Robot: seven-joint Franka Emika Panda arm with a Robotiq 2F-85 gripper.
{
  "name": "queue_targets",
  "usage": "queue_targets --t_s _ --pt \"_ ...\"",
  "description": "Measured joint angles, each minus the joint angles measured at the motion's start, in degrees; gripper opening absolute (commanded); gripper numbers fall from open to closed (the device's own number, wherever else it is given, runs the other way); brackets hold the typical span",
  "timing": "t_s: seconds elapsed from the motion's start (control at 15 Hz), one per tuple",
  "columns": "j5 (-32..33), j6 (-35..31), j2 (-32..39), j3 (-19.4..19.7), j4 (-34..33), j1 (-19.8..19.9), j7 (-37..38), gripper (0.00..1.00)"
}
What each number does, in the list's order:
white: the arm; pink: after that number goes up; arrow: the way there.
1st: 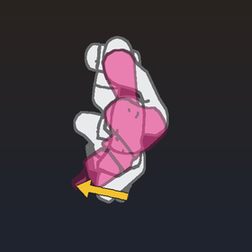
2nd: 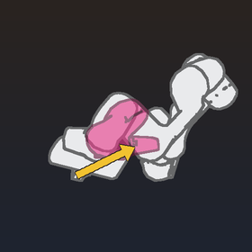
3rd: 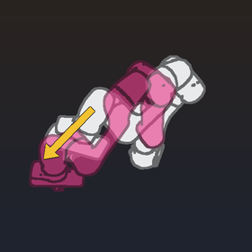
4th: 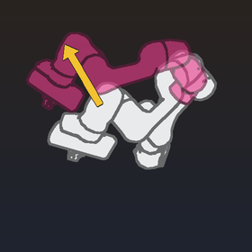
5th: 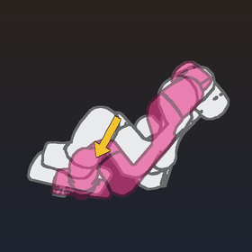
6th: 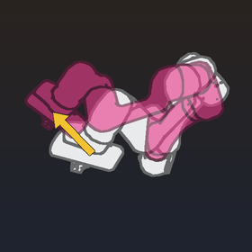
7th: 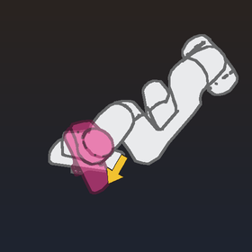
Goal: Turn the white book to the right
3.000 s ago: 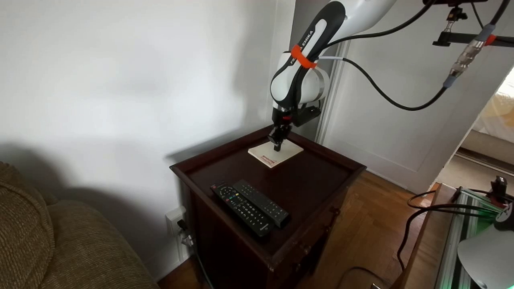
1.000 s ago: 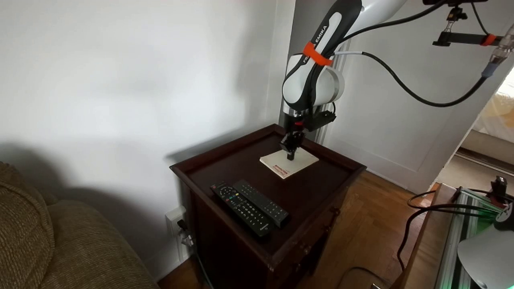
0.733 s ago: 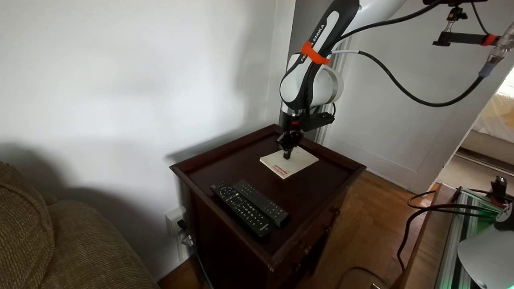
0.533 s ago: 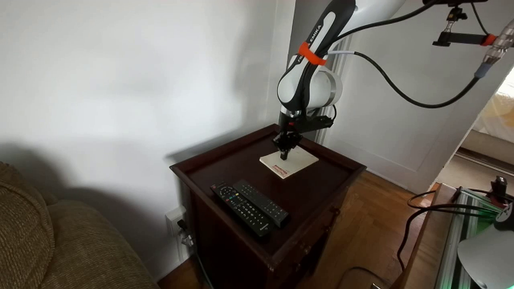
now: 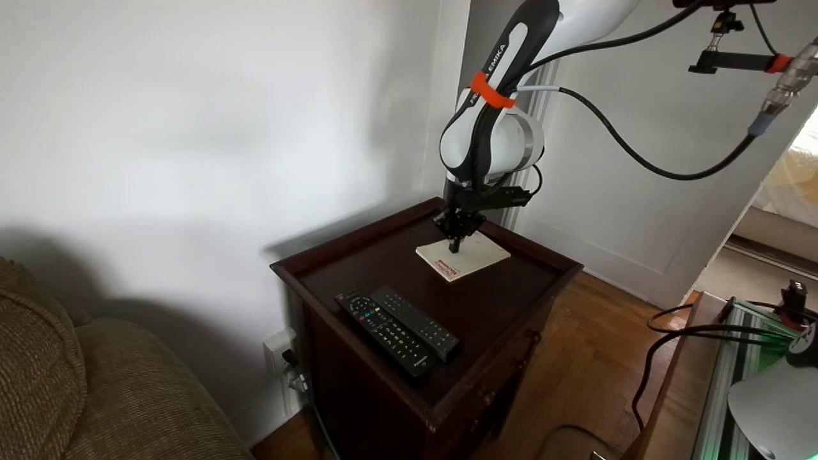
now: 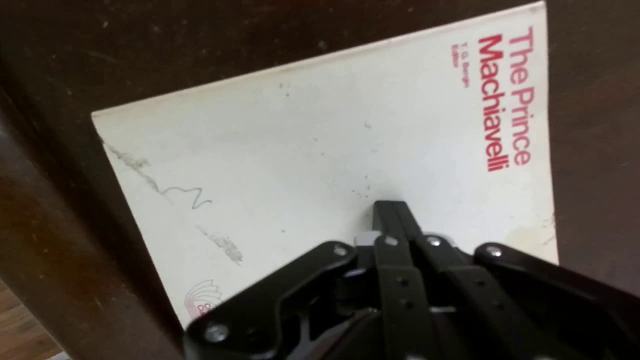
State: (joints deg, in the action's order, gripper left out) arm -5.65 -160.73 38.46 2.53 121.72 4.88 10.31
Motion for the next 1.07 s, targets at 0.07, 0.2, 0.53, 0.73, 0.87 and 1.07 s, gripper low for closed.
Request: queue_targets --t_s 0.07,0.2,0.53,0.73,0.87,1.07 --pt "-0.58 0.00 0.02 0.31 -0.01 -0.41 1.59 0.00" --pt "-2.64 0.00 0.05 0.32 -0.04 -0.46 3.74 0.00" --pt "-8.45 0.00 0.07 0.01 -0.12 -0.11 7.16 0.00" --pt "-9.71 0.00 0.09 -0.19 -0.16 -0.01 8.47 0.01" --pt "-9.75 0.00 0.07 -0.85 -0.16 0.46 8.30 0.01" --pt "-9.75 0.00 0.07 -1.11 -0.17 0.62 8.27 0.01"
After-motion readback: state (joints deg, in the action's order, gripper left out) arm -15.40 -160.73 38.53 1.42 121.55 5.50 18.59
